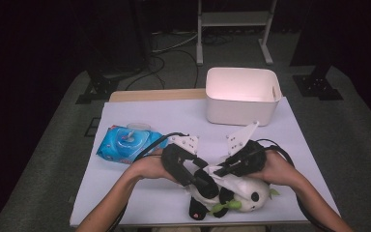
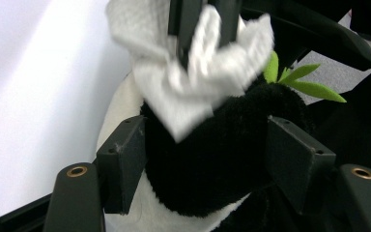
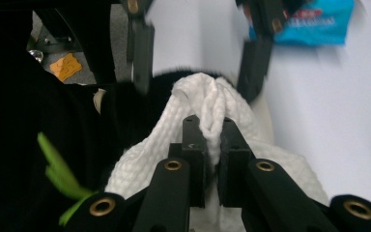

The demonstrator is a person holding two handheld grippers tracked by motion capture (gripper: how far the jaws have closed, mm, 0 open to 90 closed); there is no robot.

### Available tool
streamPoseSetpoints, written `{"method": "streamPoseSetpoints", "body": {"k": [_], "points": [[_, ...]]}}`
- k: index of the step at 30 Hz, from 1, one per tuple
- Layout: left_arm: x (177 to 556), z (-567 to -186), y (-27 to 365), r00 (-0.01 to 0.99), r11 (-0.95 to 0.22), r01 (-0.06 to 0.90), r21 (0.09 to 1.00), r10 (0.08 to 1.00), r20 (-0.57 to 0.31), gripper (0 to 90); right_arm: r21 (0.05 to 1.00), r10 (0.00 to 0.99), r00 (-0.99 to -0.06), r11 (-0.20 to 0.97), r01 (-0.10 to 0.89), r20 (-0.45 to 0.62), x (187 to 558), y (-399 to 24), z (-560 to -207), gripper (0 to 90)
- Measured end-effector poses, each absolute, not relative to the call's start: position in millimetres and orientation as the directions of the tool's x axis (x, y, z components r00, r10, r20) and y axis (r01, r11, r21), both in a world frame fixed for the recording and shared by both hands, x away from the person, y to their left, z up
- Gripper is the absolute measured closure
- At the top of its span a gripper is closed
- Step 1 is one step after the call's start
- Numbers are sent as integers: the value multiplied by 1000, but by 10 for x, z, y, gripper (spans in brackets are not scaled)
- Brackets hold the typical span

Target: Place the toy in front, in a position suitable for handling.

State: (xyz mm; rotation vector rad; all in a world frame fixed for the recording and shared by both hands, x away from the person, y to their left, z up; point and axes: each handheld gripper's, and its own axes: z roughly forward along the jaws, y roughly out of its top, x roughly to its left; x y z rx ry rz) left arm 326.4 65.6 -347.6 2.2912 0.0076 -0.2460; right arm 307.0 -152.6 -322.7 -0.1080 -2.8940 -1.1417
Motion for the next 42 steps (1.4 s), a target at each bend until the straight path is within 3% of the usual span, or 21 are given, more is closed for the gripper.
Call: {"method": "streamPoseSetpoints", "body": {"k": [8,16,22,32,42], "points": [[3268,-3490,678,982,-665,87,742,-69,-177,336,670,34,-998,740,64,57,3112,-1419,-3208,833],[3251,-3469,674,981,-672,74,737,-83,-174,336,616,177,-984,771,162,37,3096,-1996,-3242,830],[3231,-3432,662,979,-678,68,732,-98,-181,333,659,251,-966,716,230,65,3033,-2442,-3243,829],[3280,-3212,586,982,-666,43,744,-109,-153,321,680,237,-969,699,222,73,2964,-2361,-3393,832],[3317,-3366,221,982,-754,19,656,-111,-156,294,681,234,-971,702,210,59,2935,-2339,-3386,831]]}}
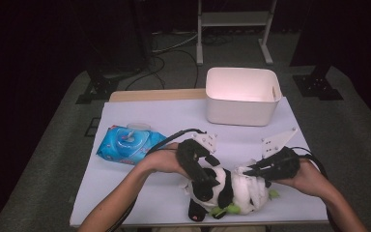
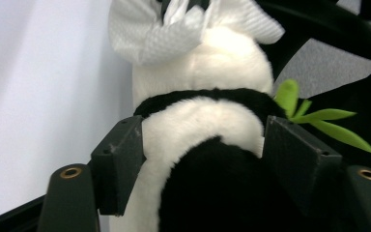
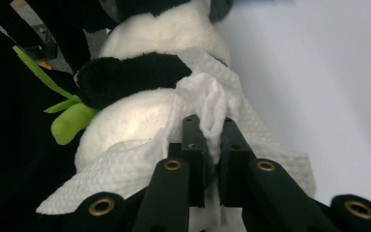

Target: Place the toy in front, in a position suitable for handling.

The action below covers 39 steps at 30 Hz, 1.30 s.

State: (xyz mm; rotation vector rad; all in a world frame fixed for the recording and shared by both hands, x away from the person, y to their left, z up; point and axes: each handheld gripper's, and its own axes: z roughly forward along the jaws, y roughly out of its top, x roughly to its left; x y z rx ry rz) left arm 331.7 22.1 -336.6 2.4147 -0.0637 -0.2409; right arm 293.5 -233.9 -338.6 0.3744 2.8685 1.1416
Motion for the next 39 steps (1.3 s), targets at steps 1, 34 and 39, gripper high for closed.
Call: {"method": "streamPoseSetpoints", "body": {"k": [1,34,39], "points": [[3319,-3383,198,981,-765,23,644,-107,-162,281,681,233,-971,702,210,59,2933,-2338,-3385,832],[3914,-3216,180,991,-835,16,551,-61,-122,405,727,256,-965,651,216,58,3508,-2256,-3237,831],[4018,-3299,286,990,-818,48,574,-36,-134,387,709,246,-967,669,223,72,3668,-2113,-3289,831]]}}
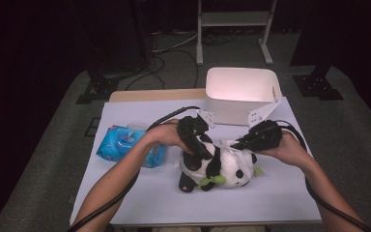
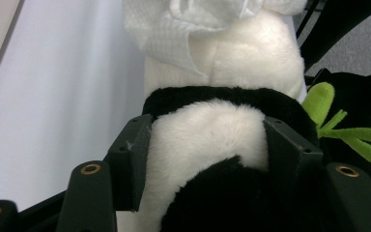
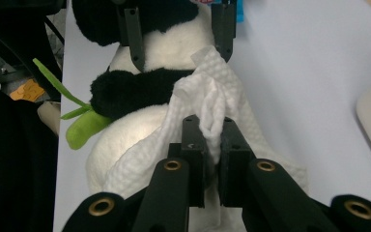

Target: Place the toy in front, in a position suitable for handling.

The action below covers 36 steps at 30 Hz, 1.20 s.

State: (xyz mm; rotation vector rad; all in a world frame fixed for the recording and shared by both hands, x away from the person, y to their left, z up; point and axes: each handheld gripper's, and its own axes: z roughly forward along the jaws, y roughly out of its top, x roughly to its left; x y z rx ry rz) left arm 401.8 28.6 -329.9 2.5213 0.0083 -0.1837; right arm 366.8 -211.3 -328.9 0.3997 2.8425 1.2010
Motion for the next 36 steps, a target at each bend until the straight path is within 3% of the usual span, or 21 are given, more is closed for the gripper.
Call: {"method": "streamPoseSetpoints", "body": {"k": [19,36], "points": [[3765,-3226,788,989,-726,139,674,63,-136,191,723,230,-969,653,224,93,3354,-2159,-3431,837],[3648,-3308,749,986,-686,141,714,31,-166,168,735,239,-965,634,242,111,3109,-2314,-3517,839]]}}
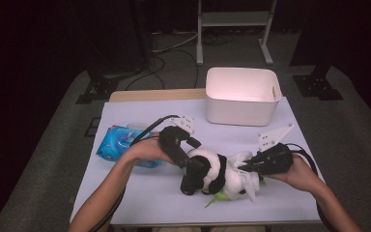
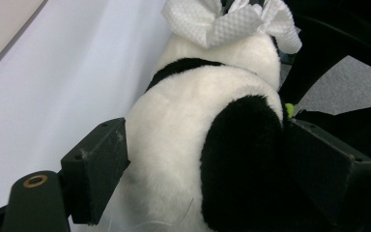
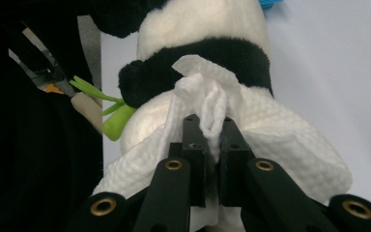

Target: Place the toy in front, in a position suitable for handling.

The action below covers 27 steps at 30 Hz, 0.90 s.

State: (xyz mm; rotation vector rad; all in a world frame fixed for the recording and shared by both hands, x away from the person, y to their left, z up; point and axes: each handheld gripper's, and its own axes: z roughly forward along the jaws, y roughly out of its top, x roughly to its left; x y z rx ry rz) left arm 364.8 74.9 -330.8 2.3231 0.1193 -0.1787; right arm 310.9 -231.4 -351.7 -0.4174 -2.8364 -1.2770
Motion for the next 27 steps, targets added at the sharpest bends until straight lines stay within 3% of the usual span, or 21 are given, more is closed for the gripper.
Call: {"method": "streamPoseSetpoints", "body": {"k": [15,27], "points": [[3538,-3426,911,975,-684,169,710,13,-220,131,728,227,-968,646,232,107,2986,-2322,-3528,840],[3567,-3494,649,989,-697,84,712,-31,-147,135,740,212,-975,646,187,62,3090,-2213,-3323,836]]}}
